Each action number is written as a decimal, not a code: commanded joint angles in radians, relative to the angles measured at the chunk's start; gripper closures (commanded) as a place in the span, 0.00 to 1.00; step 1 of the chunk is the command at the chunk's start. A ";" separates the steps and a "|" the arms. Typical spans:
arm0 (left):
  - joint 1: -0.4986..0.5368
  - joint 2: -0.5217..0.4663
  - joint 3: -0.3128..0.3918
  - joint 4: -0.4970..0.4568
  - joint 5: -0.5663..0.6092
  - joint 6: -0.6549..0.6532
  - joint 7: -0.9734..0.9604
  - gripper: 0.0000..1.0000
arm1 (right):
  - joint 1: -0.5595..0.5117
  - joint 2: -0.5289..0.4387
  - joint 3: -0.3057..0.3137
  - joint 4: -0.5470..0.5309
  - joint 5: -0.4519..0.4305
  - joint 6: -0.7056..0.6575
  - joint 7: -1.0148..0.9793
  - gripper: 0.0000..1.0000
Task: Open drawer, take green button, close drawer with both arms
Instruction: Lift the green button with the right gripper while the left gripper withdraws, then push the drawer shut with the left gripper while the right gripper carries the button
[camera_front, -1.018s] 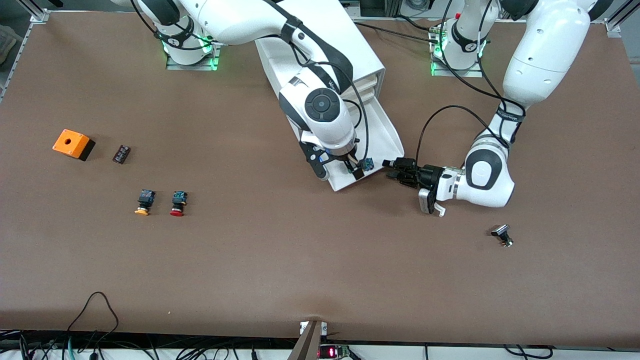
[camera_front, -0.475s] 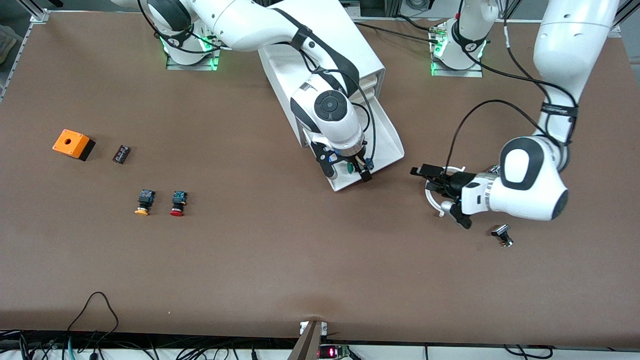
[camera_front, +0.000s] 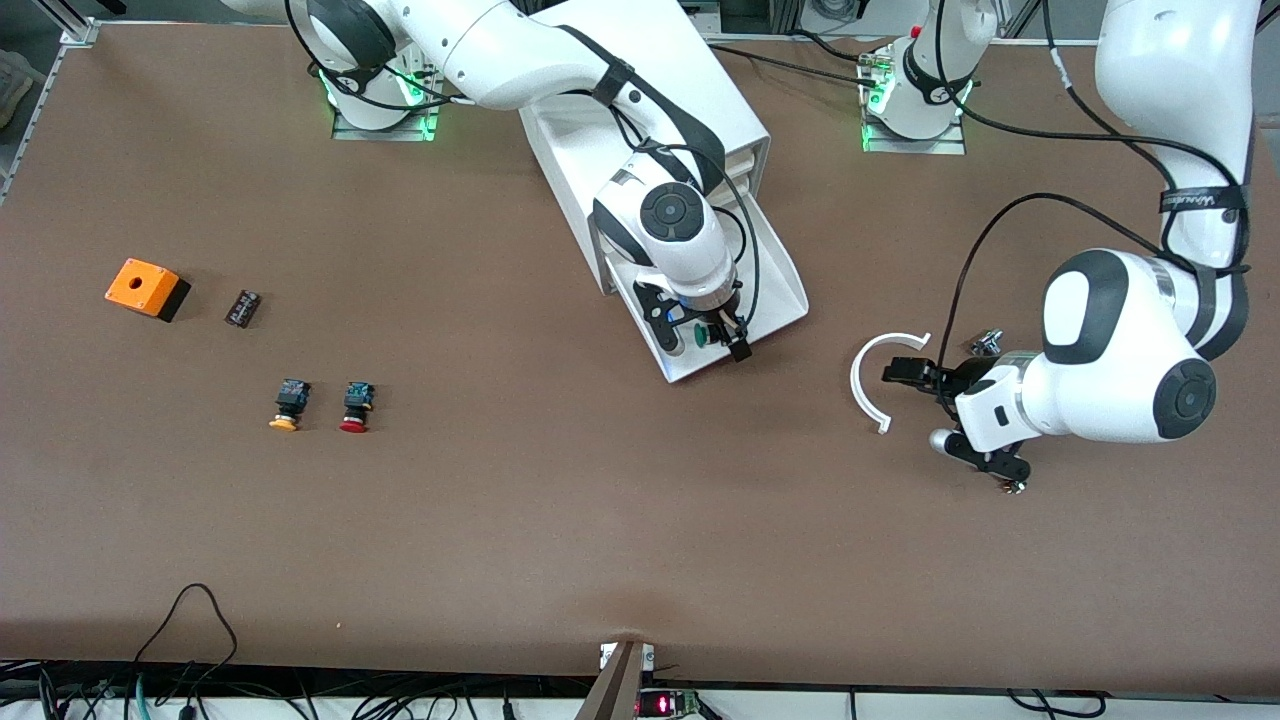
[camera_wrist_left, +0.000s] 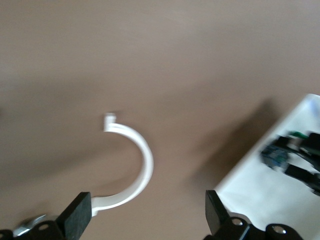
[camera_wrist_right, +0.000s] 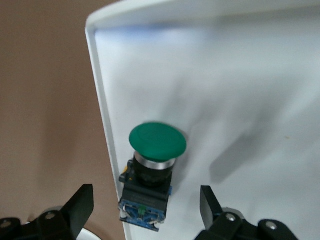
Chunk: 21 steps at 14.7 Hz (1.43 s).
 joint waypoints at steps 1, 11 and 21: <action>-0.030 0.000 0.009 0.123 0.154 -0.124 -0.091 0.00 | 0.012 0.024 -0.009 0.040 -0.014 0.006 0.020 0.47; -0.038 0.006 -0.006 0.122 0.106 -0.062 -0.545 0.01 | -0.014 -0.029 -0.009 0.138 -0.014 -0.168 -0.047 1.00; -0.141 -0.058 -0.095 -0.464 0.093 0.672 -0.971 0.01 | -0.248 -0.195 -0.007 0.134 0.002 -0.579 -0.920 1.00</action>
